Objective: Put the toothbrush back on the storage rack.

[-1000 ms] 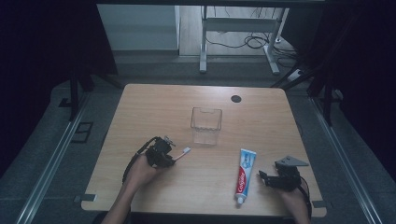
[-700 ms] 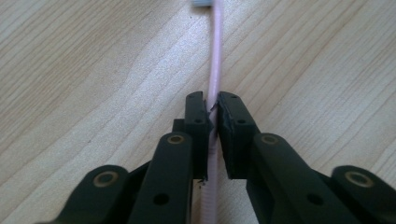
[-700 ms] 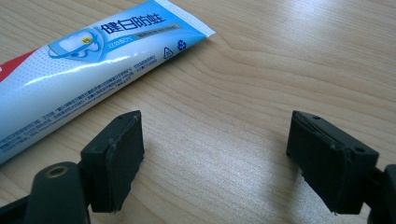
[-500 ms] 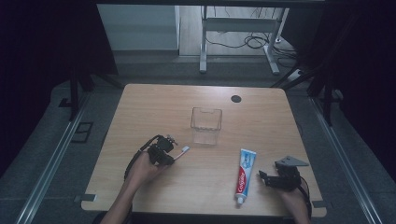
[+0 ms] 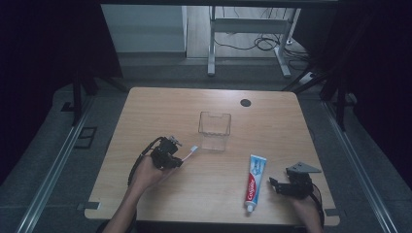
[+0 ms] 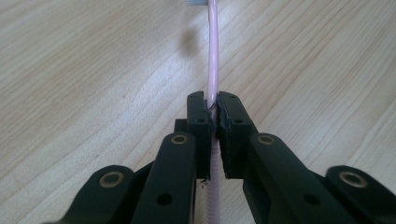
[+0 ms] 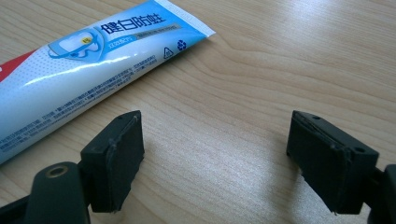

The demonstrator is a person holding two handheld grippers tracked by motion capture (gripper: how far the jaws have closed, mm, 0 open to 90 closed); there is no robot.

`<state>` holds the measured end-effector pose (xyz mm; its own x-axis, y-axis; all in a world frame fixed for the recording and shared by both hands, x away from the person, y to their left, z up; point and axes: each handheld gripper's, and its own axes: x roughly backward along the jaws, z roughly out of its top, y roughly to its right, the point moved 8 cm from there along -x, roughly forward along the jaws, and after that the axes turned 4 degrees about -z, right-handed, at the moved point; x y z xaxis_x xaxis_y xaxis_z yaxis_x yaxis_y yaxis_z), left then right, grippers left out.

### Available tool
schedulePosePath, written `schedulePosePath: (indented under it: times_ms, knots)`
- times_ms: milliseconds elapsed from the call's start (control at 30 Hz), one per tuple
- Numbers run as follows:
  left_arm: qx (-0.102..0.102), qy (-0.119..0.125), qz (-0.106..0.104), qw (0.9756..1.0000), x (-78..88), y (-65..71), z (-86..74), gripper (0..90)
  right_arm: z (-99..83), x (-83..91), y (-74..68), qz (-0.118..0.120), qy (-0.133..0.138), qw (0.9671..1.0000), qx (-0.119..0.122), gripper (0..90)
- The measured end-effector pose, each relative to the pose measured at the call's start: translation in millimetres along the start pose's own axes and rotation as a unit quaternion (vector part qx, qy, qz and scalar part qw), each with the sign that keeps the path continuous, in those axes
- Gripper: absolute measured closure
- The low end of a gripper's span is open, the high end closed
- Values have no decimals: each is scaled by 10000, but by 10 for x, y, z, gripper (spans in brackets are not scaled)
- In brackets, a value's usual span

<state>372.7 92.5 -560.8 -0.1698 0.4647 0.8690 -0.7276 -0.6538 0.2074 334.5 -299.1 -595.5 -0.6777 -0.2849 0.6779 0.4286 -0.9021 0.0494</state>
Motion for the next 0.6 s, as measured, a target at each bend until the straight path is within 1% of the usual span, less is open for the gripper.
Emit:
schedulePosePath:
  times_ms: [233,433,533,567,600]
  knots:
    - [20,275,-97,9996,114,20,68,842,0,-1,0,-1,2,10000,3,188]
    - [41,508,-154,9986,225,48,144,843,0,-1,0,-1,4,10000,-1,188]
    - [11,599,-133,9981,283,66,190,843,0,-1,0,-2,3,10000,1,188]
    - [-10,681,-129,9976,324,82,228,843,0,-1,0,-3,4,10000,-1,189]
    - [-10,681,-129,9976,324,82,228,843,0,-1,0,-3,4,10000,-1,189]
